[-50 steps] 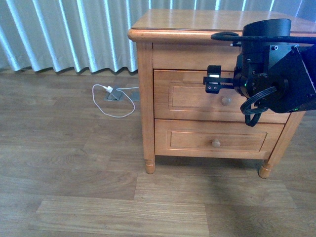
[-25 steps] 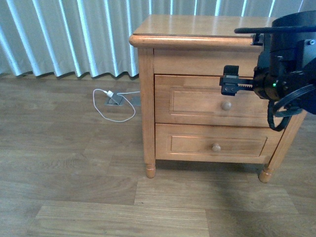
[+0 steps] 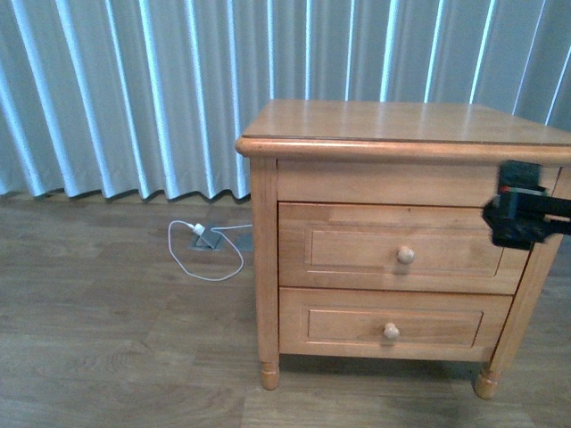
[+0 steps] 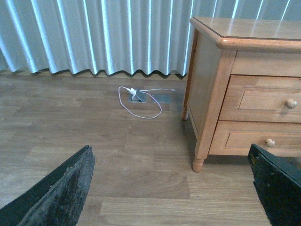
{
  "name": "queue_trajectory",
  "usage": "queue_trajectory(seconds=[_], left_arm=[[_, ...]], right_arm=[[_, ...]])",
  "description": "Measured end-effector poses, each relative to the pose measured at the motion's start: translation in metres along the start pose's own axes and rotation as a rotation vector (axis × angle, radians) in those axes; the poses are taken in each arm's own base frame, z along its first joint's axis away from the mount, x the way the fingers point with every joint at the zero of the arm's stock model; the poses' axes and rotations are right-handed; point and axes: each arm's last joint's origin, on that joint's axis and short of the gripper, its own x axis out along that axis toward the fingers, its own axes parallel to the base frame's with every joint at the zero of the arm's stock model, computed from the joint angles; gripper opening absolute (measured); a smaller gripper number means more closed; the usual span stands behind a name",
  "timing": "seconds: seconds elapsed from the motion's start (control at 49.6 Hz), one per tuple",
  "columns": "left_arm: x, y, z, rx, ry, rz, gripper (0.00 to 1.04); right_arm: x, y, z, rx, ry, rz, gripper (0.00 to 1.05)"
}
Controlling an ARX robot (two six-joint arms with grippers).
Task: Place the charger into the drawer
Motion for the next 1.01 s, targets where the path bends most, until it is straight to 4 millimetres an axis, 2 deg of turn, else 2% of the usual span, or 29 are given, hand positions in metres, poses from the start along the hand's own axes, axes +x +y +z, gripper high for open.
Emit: queue_trajectory(seconds=[0.101, 0.282, 0.403, 0.484, 0.625, 0.766, 1.008], left_arm=[[0.0, 0.0, 0.0, 0.0, 0.0, 0.0, 0.99], [0.0, 0.0, 0.0, 0.0, 0.0, 0.0, 0.99], [0.0, 0.0, 0.0, 0.0, 0.0, 0.0, 0.99], [0.0, 0.0, 0.0, 0.0, 0.0, 0.0, 0.99], [0.0, 0.0, 0.0, 0.0, 0.0, 0.0, 0.99], [0.0, 0.0, 0.0, 0.0, 0.0, 0.0, 0.99], [0.0, 0.0, 0.0, 0.0, 0.0, 0.0, 0.99]], right_arm=[[-0.043, -0.013, -0.004, 0.037, 0.0, 0.017, 0.96], [-0.11, -0.025, -0.005, 0.129, -0.032, 0.066, 0.96], [-0.138, -0.03, -0.012, 0.165, -0.076, 0.107, 0.96], [-0.146, -0.031, -0.014, 0.164, -0.102, 0.099, 0.96], [-0.146, -0.031, -0.014, 0.152, -0.117, 0.087, 0.95], [-0.147, -0.025, -0.03, -0.06, -0.377, -0.045, 0.71], [-0.149, -0.028, -0.057, -0.136, -0.388, -0.065, 0.29]])
